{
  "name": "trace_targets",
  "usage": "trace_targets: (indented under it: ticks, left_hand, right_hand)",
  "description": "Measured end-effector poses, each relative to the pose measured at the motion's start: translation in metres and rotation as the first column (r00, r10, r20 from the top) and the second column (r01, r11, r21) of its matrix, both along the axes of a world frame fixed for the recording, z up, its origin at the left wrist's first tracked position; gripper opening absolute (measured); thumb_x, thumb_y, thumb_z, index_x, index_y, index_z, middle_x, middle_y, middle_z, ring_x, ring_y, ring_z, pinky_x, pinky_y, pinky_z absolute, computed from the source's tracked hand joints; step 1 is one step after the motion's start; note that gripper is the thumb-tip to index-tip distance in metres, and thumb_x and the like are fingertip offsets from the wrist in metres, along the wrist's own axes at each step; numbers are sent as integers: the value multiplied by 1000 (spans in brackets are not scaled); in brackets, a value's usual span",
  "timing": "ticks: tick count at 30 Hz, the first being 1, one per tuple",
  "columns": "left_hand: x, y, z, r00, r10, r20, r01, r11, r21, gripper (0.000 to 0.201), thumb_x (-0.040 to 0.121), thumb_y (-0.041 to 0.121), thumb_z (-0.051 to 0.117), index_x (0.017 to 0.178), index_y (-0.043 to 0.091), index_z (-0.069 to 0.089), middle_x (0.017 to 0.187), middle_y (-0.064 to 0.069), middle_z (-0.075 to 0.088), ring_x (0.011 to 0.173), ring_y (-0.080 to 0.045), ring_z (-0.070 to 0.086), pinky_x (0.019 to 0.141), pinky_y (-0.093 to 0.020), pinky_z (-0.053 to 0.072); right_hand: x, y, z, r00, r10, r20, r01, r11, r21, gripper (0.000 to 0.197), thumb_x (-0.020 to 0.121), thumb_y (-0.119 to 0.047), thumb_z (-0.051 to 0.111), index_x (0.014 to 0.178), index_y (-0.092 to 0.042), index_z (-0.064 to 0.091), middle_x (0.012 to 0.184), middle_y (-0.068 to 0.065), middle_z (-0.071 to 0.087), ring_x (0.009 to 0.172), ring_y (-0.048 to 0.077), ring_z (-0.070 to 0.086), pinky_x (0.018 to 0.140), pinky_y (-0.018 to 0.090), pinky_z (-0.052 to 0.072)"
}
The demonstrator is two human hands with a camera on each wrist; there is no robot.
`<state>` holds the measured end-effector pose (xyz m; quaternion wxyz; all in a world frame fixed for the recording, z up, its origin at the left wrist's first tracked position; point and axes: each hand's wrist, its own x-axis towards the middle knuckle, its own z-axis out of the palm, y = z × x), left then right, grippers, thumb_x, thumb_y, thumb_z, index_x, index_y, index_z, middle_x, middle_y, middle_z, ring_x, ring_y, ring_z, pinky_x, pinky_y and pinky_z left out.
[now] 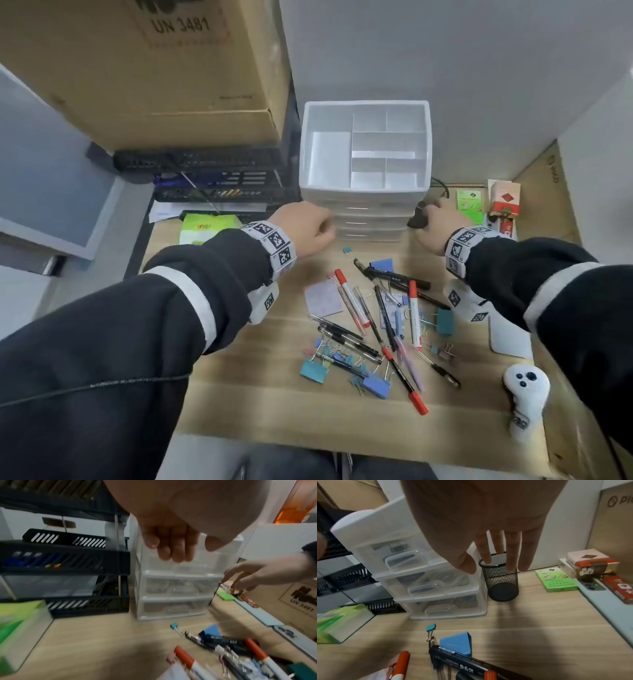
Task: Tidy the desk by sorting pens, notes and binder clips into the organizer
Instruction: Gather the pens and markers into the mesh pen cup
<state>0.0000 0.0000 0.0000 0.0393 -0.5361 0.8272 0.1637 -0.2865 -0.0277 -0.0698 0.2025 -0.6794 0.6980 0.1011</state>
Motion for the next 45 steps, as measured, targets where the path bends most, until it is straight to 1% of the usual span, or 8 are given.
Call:
trace_targets:
  ticks: [5,12,21,26,30,34,39,45]
  left_hand:
    - [12,7,-43,990,22,142,-60,962,265,22,88,32,55,89,13,66,82,-2,65,78,-26,61,67,-34,49]
    - [10,8,-72,980,62,190,-119,944,308,22,89,32,57,94,14,69,86,-4,68,80,-26,62,65,-31,46]
    - [-26,15,-61,978,18,210,-89,938,335,20,88,34,59,88,15,65,80,-1,62,70,-20,55,56,-28,42]
    - [-45,20,-51,988,47,147,-103,911,398,32,85,46,65,98,18,60,89,0,57,78,-21,51,69,-35,46]
    - [-59,28,-41,982,190,-19,-161,874,459,66,82,56,71,129,14,49,97,1,65,82,-15,60,72,-29,45]
    - [-67,41,-39,968,239,-74,-168,842,513,99,74,64,76,148,13,37,136,-5,58,116,-22,58,90,-29,42]
    - [-66,54,-41,876,380,-297,-165,815,556,33,73,38,88,92,28,63,93,6,69,90,-16,67,88,-30,53]
    - [-52,56,-44,824,480,-300,-229,767,600,37,70,30,92,82,30,57,81,12,67,73,-4,65,62,-13,53]
  right_hand:
    - [2,-6,-19,999,40,-20,-39,998,53,49,90,-37,50,133,-15,58,151,12,31,124,40,49,104,44,43]
    - [4,1,-20,996,19,-91,-15,999,47,48,92,-29,51,135,-9,53,144,16,36,123,42,45,102,41,40]
    - [-21,24,16,1000,-7,-11,6,999,-46,31,84,-31,56,102,-6,61,115,12,50,89,33,57,72,35,49]
    - [-29,41,42,992,-117,51,124,972,-197,17,82,-35,57,83,-18,55,79,4,63,70,25,60,61,31,47]
    - [-13,60,41,969,-85,233,117,985,-126,27,84,-38,68,90,-20,50,79,-1,61,74,24,61,67,33,49]
    - [19,70,40,892,-24,451,40,999,-26,26,87,-34,71,99,-15,58,87,-1,60,78,17,55,73,28,40]
    - [48,78,33,769,-109,630,94,994,57,22,87,-29,71,87,-7,69,75,5,68,65,15,58,66,30,47]
    - [56,94,22,636,-243,732,185,969,161,13,86,-16,74,84,-7,64,65,2,61,45,0,55,50,12,45]
